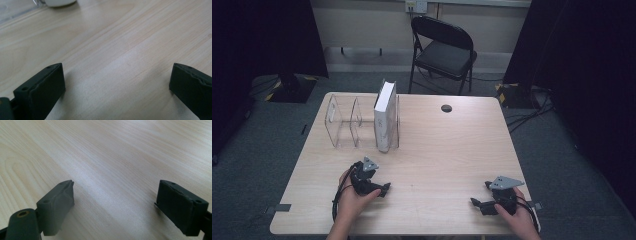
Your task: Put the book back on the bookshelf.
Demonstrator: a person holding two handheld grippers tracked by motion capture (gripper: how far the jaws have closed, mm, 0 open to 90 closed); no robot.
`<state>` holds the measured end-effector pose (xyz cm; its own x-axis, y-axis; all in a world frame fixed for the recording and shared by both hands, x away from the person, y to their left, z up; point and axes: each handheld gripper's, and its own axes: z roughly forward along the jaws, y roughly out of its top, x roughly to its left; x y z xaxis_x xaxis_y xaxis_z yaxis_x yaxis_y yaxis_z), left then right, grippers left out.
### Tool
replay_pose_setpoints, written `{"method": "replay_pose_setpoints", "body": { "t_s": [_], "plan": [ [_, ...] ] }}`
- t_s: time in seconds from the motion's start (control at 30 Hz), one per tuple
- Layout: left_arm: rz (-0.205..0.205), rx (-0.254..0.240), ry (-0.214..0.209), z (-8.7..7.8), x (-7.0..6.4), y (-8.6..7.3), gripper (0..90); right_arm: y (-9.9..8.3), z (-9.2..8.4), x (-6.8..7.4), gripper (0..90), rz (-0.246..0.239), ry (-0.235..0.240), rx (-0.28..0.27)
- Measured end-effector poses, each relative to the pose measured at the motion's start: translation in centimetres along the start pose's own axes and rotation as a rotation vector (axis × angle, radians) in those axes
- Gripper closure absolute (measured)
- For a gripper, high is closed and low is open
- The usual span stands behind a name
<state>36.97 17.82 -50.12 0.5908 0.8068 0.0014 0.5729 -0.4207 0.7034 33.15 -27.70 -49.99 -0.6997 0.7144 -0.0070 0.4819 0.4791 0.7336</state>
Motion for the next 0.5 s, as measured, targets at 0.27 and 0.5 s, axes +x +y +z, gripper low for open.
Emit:
{"method": "replay_pose_setpoints", "body": {
  "t_s": [0.27,0.5],
  "plan": [
    [0.002,-0.012,-0.002,0.04,0.03,-0.08,0.0,0.0,0.0,0.01,13.8,0.001,0.0,0.0],
    [0.002,-0.013,0.0,0.05,0.03,-0.09,0.0,0.0,0.0,0.01,13.8,0.0,0.0,0.0]
  ]
}}
